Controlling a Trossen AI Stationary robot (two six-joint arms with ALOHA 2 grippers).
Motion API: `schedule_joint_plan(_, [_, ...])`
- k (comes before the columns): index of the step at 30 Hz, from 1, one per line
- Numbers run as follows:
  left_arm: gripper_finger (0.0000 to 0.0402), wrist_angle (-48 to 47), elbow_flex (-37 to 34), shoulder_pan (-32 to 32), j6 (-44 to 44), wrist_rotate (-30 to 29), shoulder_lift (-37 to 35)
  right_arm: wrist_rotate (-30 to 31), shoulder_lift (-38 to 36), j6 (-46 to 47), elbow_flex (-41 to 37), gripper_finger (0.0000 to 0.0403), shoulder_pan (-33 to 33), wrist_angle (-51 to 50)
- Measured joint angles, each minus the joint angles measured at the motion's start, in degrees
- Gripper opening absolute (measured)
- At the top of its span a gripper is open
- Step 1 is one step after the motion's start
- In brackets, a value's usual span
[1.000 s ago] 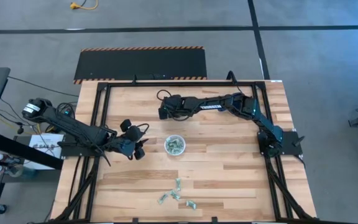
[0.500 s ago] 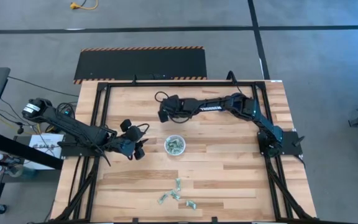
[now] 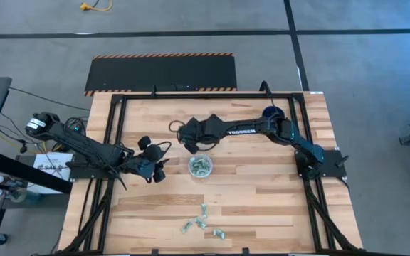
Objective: Pick and place items into bin
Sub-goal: Put the stevia packet into the transparent bin
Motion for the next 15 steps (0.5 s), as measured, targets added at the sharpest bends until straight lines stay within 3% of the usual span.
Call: schedule_joint_plan(15, [0.0144, 0.0, 0.0, 0.0, 0.0, -0.3, 0.0, 4.8, 0.0, -2.8, 8.7, 0.0, 11.3, -22.1])
